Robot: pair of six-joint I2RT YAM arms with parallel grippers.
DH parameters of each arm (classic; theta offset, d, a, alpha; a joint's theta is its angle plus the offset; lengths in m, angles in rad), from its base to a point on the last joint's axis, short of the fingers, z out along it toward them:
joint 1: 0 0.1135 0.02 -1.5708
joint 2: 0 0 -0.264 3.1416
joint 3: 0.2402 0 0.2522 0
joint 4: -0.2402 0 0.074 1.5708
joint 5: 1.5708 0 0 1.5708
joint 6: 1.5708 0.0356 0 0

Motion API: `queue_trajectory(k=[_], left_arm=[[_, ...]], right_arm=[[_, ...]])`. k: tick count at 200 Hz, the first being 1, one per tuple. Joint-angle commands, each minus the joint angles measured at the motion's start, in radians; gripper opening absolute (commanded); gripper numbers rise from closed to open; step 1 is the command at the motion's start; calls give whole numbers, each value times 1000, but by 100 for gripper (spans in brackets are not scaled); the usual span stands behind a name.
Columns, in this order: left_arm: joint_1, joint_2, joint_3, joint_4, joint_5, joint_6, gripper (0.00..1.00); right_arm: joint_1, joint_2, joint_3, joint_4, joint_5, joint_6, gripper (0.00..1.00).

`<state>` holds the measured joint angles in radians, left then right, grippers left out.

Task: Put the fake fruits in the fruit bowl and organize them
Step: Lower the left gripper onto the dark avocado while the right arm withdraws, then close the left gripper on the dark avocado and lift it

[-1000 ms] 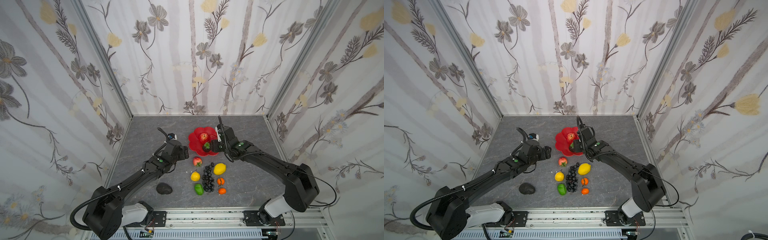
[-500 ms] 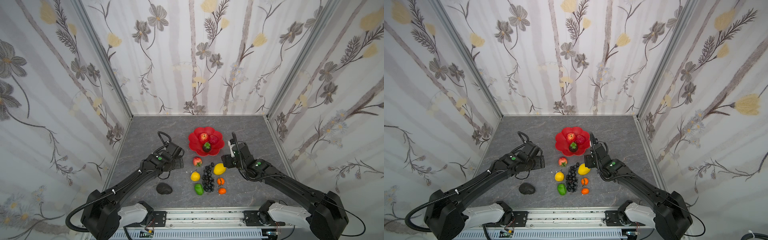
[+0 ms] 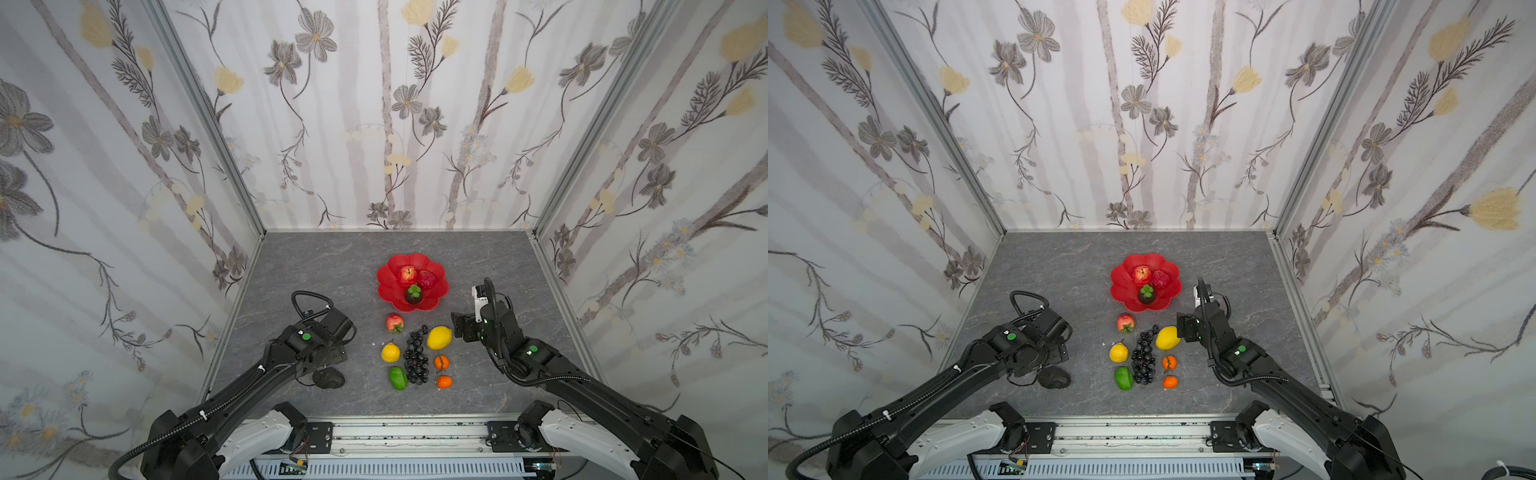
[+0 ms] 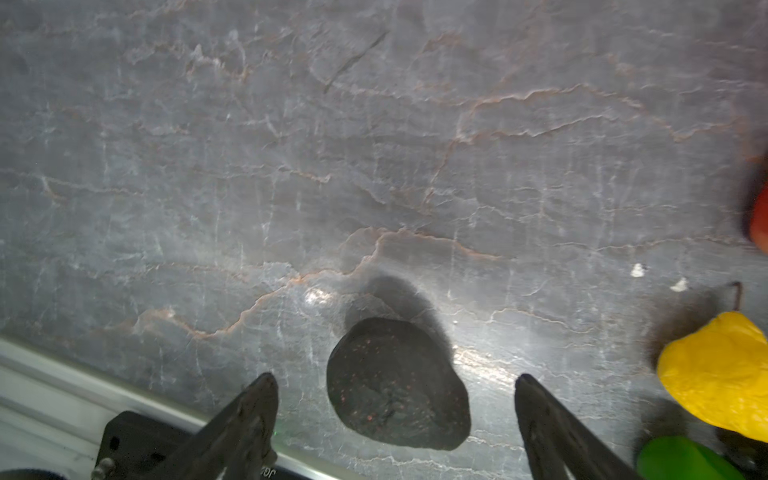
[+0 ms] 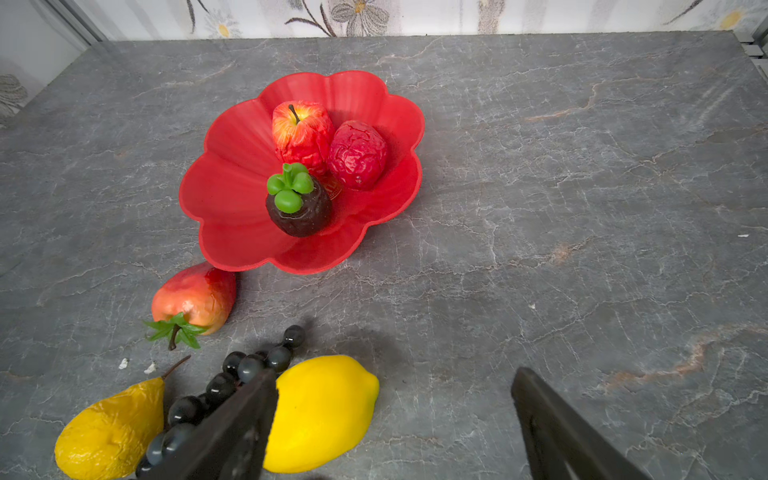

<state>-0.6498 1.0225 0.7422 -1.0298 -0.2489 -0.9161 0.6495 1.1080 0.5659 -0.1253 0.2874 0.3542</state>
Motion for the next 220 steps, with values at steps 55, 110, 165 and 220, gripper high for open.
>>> queue_trajectory(k=[55, 110, 165, 220], left_arm=[[-3, 14, -152, 131, 71, -158, 94], [-2, 48, -219, 237, 101, -164, 89], [-2, 57, -244, 317, 124, -162, 73], [-1, -37, -256, 459, 123, -156, 59]], right_arm=[[0, 4, -9, 81, -16, 15, 94], [1, 7, -10, 92, -32, 28, 95], [1, 23, 18, 73, -90, 40, 96], [3, 11, -6, 91, -169, 116, 95]])
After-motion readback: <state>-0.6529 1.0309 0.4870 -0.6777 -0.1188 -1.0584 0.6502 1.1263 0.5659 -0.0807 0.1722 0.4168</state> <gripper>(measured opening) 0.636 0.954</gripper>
